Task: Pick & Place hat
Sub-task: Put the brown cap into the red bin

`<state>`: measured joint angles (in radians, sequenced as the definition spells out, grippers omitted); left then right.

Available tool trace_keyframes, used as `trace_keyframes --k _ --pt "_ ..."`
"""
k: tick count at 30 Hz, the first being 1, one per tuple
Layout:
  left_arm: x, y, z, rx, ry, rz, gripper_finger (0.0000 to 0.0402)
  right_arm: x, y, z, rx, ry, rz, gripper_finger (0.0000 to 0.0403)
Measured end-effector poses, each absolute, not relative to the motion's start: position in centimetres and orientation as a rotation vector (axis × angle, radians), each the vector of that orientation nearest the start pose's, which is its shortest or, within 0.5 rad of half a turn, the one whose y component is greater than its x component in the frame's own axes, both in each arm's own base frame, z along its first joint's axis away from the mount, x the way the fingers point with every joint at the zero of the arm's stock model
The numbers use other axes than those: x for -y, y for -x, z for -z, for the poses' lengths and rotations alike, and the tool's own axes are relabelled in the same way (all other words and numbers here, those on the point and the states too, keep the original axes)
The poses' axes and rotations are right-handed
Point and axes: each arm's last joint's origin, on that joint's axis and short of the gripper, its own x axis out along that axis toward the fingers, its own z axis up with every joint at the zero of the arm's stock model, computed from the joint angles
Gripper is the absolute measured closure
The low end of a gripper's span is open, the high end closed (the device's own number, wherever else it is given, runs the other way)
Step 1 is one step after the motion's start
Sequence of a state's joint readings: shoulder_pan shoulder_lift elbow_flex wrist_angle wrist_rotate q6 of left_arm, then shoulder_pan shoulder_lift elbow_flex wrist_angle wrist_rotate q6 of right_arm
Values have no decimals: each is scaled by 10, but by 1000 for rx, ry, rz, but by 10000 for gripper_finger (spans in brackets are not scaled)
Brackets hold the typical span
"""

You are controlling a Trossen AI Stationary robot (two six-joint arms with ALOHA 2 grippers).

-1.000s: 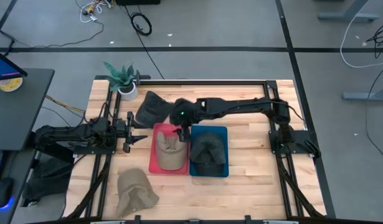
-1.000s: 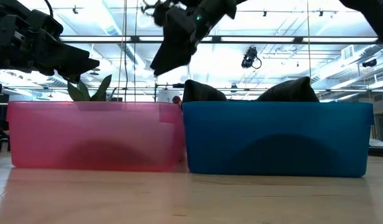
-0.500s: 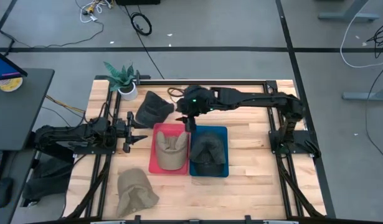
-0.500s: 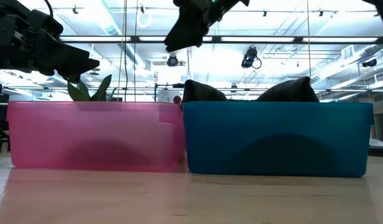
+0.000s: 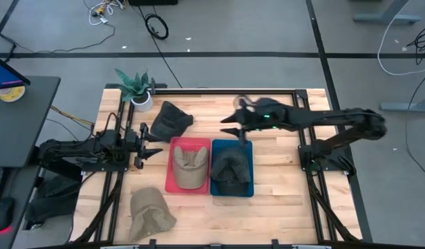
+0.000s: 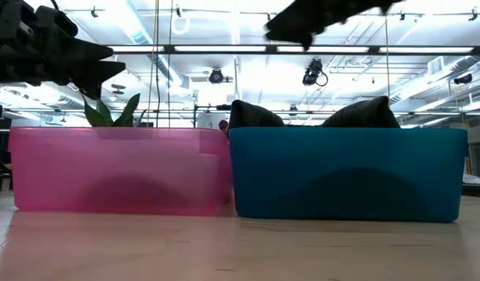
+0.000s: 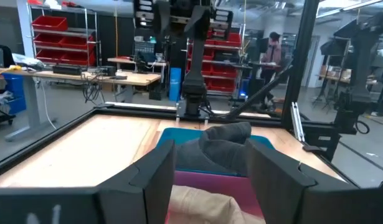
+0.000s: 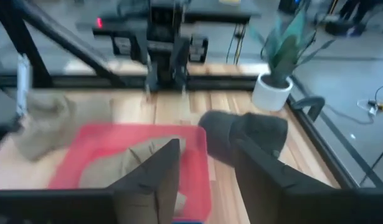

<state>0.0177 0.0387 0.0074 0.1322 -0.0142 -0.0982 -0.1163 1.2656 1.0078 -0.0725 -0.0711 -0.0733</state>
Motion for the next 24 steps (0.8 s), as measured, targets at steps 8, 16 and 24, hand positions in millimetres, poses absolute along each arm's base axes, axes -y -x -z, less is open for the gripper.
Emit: trace_keyframes --k 8,16,24 --pt "-2 -99 -175 98 94 -27 204 22 -209 -302 -90 24 42 264" --pt "-2 -99 -176 100 163 -13 204 17 -163 -277 -7 4 47 278" --pt "-2 -99 -175 98 111 -11 204 14 -136 -272 101 -22 45 296"
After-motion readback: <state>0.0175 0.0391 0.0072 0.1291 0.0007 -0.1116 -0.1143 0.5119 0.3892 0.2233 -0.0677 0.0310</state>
